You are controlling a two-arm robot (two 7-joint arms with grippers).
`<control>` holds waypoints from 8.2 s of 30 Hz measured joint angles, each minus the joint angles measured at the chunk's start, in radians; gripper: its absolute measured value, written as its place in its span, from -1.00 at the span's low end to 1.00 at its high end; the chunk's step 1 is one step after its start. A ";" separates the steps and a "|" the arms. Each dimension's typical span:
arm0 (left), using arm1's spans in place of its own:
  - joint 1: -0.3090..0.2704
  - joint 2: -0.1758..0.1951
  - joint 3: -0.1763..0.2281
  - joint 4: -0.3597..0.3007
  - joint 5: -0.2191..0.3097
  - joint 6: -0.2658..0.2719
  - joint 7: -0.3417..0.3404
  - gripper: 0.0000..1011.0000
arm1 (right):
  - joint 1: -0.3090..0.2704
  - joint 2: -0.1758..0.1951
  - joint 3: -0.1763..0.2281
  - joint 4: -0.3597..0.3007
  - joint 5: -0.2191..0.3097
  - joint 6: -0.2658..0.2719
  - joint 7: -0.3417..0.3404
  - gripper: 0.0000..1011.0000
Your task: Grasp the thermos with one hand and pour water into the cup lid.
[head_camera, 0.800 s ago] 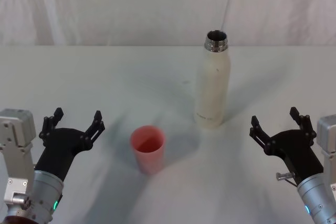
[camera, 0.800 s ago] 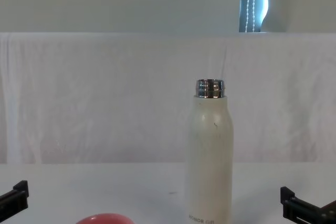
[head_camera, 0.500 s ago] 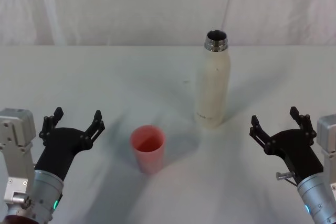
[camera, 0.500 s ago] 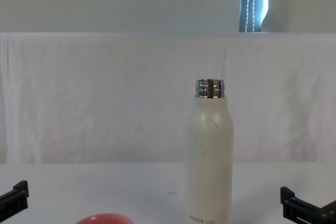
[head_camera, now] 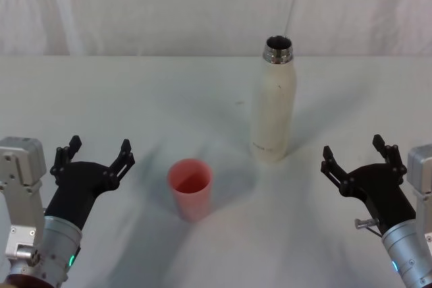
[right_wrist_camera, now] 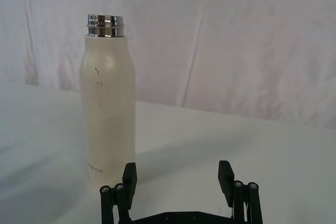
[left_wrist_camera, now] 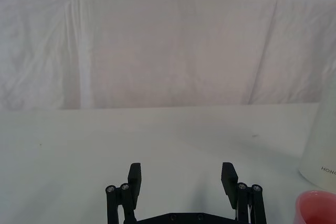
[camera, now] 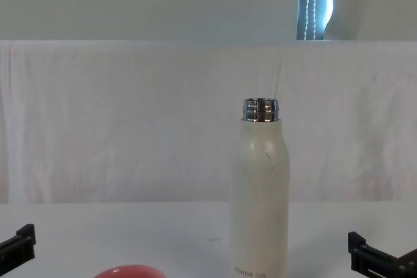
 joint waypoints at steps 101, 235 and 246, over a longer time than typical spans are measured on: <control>0.000 0.000 0.000 0.000 0.000 0.000 0.000 0.98 | 0.319 -0.101 -0.052 0.280 0.054 0.028 0.238 0.98; 0.000 0.000 0.000 0.000 0.000 0.000 0.000 0.98 | 0.436 -0.136 -0.078 0.293 0.039 0.130 0.202 0.88; 0.000 0.000 0.000 0.000 0.000 0.000 0.000 0.98 | 0.437 -0.136 -0.078 0.297 0.041 0.125 0.203 0.88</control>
